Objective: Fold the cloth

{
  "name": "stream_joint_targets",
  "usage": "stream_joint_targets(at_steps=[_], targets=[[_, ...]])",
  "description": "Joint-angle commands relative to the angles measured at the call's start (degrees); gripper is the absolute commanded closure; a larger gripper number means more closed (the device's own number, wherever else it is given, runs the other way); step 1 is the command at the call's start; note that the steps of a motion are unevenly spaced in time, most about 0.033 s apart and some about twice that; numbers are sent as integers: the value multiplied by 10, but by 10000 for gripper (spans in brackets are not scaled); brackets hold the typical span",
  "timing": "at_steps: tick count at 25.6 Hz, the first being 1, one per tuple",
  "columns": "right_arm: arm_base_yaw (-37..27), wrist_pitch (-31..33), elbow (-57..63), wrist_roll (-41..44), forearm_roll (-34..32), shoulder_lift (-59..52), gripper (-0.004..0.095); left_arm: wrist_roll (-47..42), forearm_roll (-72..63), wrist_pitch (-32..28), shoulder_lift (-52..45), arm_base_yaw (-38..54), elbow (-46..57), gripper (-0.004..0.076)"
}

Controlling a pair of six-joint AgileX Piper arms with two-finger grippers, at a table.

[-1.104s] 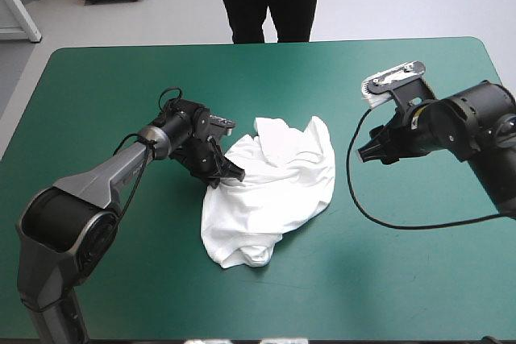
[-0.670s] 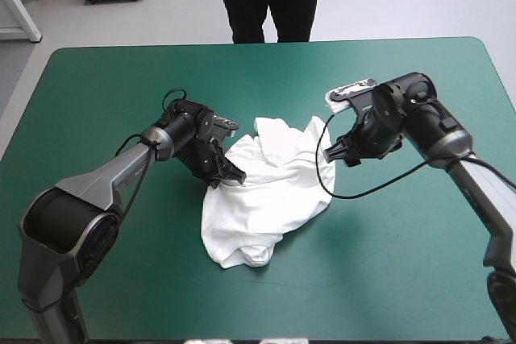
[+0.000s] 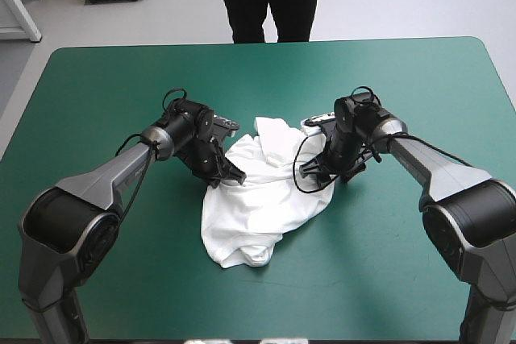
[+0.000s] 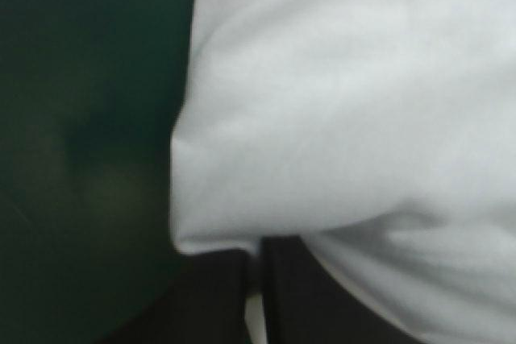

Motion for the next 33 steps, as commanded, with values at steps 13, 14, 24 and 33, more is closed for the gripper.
stream_joint_targets(at_steps=[13, 14, 24, 33], targets=[[-3, 63, -77, -65, 75, -5, 925, 16, 10, 22, -27, -11, -51, 733], [-3, 73, -91, -65, 65, -14, 925, 16, 11, 34, -39, -11, -62, 733], [-4, 79, -317, -30, -11, -169, 925, 12, 95, 106, -232, -11, -272, 733], [-4, 33, -531, -24, -42, -284, 925, 57, 80, 31, -392, -13, -503, 733]])
